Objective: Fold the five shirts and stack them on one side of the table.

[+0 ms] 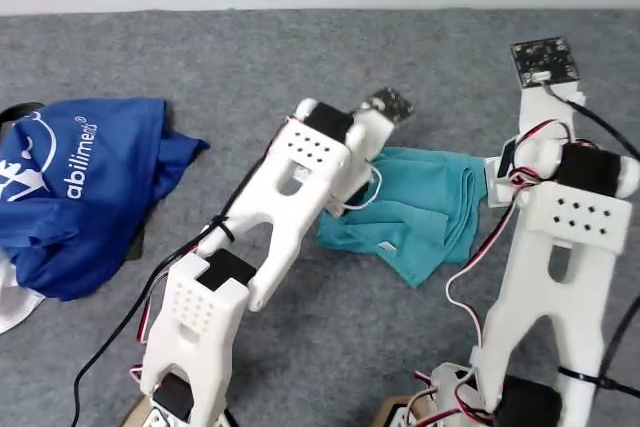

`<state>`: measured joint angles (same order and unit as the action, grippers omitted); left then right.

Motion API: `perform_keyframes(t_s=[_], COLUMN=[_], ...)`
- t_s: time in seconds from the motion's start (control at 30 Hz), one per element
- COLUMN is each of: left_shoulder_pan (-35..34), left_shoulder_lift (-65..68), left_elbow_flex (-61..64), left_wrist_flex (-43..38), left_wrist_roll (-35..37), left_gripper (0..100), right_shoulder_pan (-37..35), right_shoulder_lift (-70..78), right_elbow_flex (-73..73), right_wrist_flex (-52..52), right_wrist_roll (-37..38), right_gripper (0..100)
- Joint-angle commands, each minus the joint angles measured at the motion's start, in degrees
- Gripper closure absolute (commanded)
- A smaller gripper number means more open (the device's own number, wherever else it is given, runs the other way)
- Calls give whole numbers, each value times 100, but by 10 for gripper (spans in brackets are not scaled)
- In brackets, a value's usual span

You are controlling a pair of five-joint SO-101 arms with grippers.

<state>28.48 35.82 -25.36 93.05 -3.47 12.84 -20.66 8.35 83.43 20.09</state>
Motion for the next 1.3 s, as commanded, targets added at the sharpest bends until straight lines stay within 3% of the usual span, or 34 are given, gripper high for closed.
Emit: perform_keyframes(t_s=[0.0, 0.2, 0.4, 0.63, 0.83, 1.03, 1.27], left_shoulder_pan=[378, 1134, 1116, 246, -642, -1618, -2136], left_shoulder_lift=[-431, -440, -536, -1662, -2971, -3596, -3824], left_elbow_flex=[277, 426, 382, 664, 1174, 1631, 1895], left_wrist_flex=[9, 686, 747, 756, 756, 756, 756], left_wrist_roll=[-53, -70, -229, -246, -264, -264, -264], left_gripper=[987, 987, 987, 987, 987, 987, 987], right_shoulder_pan=[-13, -4, -4, -48, -154, -593, -646], right_shoulder_lift=[-4, -4, -4, 84, 1015, 2026, 2923], right_elbow_flex=[-211, -211, -220, -185, -220, -378, -993], right_wrist_flex=[-66, -48, -48, -110, -593, -840, -1095], right_wrist_roll=[-62, -62, -62, -62, -360, -756, -993], right_gripper=[985, 986, 986, 983, 981, 838, 833])
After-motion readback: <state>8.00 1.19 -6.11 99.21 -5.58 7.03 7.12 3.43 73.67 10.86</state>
